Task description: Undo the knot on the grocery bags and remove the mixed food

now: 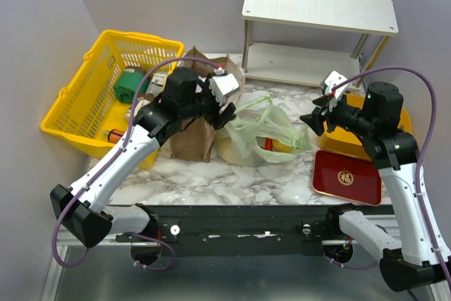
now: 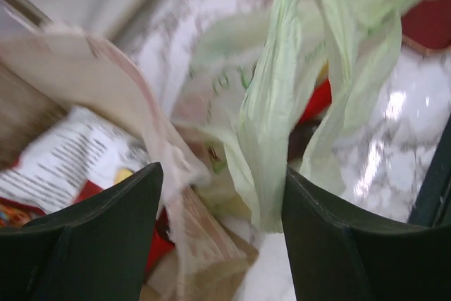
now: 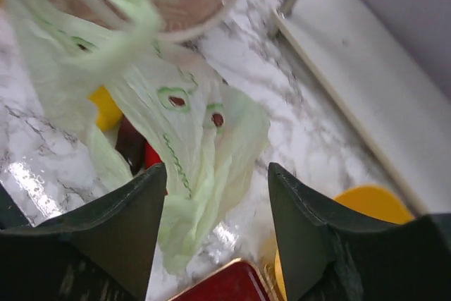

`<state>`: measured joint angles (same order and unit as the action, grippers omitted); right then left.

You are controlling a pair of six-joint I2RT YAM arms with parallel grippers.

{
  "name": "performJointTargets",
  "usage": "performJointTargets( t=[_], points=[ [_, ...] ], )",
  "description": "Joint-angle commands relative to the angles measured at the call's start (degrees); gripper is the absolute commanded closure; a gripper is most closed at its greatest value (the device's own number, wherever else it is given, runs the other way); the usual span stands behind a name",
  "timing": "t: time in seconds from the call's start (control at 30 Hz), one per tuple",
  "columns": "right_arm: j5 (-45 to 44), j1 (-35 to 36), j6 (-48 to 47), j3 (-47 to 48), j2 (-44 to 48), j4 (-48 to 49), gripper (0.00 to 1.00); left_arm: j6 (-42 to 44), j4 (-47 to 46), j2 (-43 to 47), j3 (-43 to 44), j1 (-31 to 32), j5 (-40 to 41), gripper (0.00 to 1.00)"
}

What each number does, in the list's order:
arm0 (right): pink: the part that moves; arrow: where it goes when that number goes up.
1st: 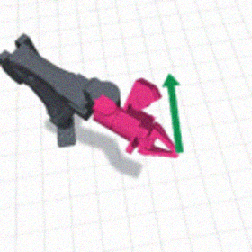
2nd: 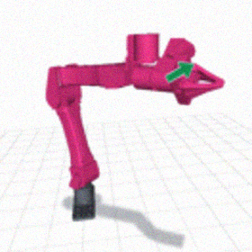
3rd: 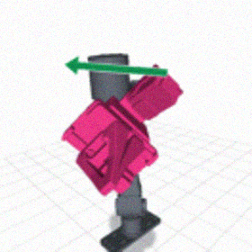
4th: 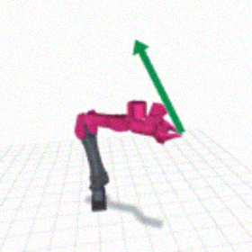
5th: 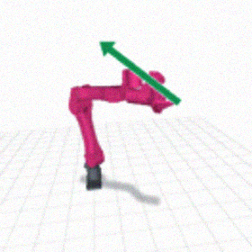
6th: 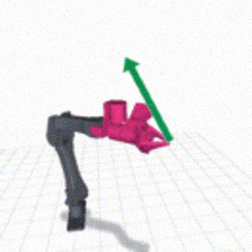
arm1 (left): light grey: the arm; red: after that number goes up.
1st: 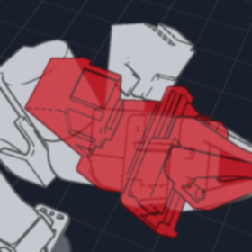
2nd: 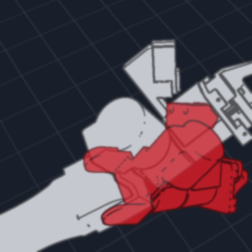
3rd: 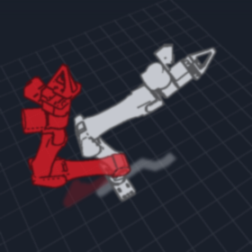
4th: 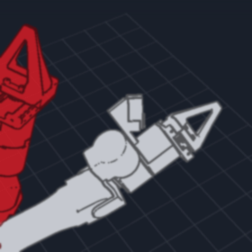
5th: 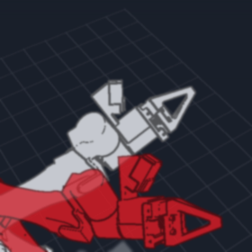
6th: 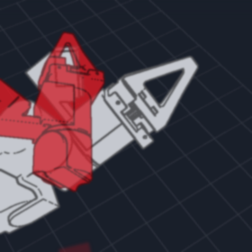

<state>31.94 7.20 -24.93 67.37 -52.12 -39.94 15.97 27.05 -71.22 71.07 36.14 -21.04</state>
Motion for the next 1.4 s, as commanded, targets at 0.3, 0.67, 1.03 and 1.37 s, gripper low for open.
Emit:
performJointTargets(
  t=[0.3, 0.67, 1.03, 1.37],
  points=[
    [5.2, 14.8, -6.1, -6.5, -8.8, -1.3, 0.75, -8.7, -7.1, -15.1, 21.0, 0.5, -5.1, 0.17],
    [3.6, 14.9, 3.2, -17.6, 2.9, 0.2, 0.77, 2.1, 14.3, -38.4, 40.6, 6.2, -5.6, 0.18],
    [-0.7, 14.8, 6.0, -18.5, 10.4, -1.9, 0.77, 13.6, 26.7, -45.3, 46.4, 8.5, 2.8, 0.16],
    [-3.4, 14.8, 3.7, -16.0, 8.9, -1.5, 0.75, 18.1, 31.5, -48.6, 49.6, 8.5, 3.1, 0.23]
  ],
)
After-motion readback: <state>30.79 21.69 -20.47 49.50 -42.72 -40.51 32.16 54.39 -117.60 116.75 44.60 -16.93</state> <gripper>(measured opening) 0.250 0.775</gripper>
